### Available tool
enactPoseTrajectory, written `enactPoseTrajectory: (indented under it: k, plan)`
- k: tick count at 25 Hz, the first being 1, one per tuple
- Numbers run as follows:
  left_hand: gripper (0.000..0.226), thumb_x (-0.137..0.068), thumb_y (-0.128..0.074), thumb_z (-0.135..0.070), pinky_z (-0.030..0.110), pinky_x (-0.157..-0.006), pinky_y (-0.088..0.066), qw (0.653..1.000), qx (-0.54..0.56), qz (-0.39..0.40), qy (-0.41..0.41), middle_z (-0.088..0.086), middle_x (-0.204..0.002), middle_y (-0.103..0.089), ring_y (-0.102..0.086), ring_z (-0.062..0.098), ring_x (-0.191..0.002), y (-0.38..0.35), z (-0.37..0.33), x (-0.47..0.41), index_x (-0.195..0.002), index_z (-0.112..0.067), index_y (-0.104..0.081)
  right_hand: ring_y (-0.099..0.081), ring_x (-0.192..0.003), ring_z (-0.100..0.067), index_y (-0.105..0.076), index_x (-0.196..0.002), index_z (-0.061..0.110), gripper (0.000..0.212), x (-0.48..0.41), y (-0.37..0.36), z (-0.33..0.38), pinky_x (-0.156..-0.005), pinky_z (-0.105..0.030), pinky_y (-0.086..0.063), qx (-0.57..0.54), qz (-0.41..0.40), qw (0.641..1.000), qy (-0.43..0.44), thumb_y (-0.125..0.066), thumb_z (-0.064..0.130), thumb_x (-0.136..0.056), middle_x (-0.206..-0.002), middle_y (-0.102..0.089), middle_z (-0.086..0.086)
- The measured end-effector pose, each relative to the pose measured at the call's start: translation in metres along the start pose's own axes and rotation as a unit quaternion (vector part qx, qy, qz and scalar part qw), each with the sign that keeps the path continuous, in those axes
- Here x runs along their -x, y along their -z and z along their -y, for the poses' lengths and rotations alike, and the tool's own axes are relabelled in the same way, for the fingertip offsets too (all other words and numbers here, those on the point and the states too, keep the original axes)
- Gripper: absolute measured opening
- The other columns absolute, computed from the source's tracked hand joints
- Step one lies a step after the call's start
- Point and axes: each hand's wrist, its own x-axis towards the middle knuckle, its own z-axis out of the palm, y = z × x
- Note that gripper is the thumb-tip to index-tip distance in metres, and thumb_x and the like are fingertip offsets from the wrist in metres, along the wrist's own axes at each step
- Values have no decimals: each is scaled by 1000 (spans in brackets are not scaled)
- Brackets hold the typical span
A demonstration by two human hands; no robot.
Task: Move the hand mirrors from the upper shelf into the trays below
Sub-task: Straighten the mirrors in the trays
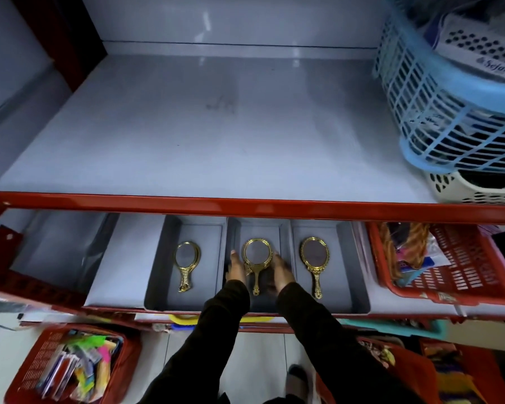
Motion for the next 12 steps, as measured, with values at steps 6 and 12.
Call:
enactPoseTrajectory:
  k: [6,12]
  plan:
    - [79,-95,-21,-62,43,-120,-21,999,23,10,41,17,-158,-25,-25,34,-145,5,10,-2,-153,-8,-23,-50,-132,-32,-49,-143,8,71,-7,-9,-13,-116,-47,-34,18,-2,1000,-4,-32,59,-97,-144,-54,-17]
    - [73,-98,-21,-57,42,-119,-18,990,108,56,72,15,-159,-24,-22,31,-147,2,11,11,-152,-8,-24,-59,-121,-33,-58,-135,7,67,-7,-3,-19,-111,-47,-42,-70,21,997,-24,-40,58,-95,-131,-64,-19]
